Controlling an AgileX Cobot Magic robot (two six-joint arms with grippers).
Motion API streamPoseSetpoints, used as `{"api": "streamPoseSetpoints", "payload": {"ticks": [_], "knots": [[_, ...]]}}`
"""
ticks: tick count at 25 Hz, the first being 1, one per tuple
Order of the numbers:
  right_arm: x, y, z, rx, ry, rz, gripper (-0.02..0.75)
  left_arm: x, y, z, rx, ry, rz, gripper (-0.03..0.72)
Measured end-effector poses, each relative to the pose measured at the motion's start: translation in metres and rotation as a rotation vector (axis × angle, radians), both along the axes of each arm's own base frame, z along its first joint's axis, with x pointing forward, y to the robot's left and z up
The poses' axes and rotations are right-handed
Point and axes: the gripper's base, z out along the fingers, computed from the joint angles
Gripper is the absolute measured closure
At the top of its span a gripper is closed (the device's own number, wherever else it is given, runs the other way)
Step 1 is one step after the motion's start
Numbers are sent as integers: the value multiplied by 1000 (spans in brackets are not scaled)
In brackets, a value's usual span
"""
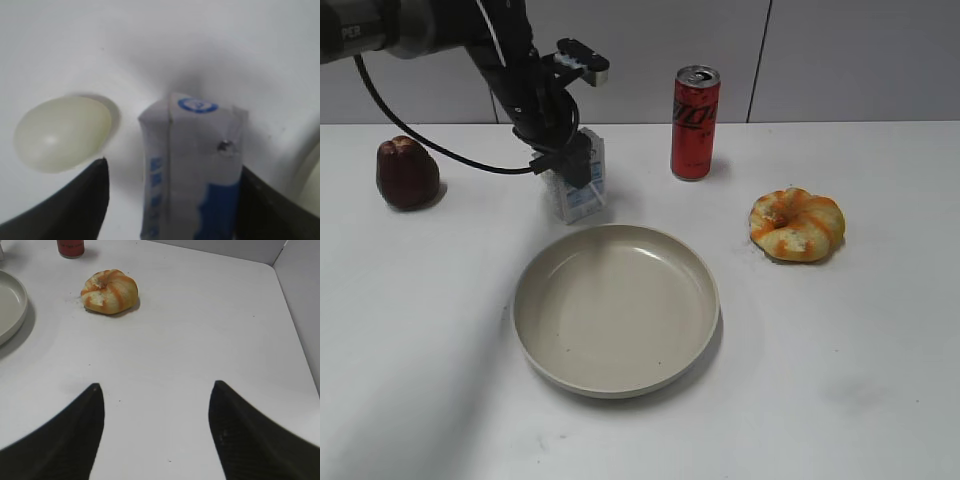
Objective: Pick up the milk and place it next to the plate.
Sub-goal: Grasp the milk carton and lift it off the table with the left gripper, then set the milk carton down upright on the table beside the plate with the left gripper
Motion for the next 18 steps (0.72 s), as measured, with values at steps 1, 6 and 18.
{"api": "streamPoseSetpoints", "payload": {"ticks": [1, 6, 18], "knots": [[0, 0, 0, 0, 0, 0, 241, 0, -1, 0, -7, 1, 2, 260], [0, 0, 0, 0, 0, 0, 241, 0, -3, 8, -45, -2, 15, 432], [0, 0, 0, 0, 0, 0, 241, -55, 49, 182, -16, -177, 422, 432]]}}
